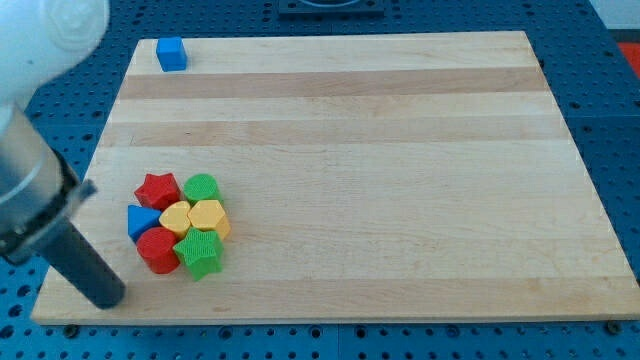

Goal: Push the green star and yellow hexagon up and right a bit

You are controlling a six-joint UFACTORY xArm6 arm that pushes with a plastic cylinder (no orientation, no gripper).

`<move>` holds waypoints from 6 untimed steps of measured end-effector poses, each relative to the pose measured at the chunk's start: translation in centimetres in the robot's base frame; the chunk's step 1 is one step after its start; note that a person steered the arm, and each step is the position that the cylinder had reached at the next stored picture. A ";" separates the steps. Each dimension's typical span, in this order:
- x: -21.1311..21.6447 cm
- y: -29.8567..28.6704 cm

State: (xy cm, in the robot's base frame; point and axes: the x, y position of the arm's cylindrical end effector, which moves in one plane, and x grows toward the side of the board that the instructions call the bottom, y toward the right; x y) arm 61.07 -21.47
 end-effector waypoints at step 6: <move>-5.2 13.3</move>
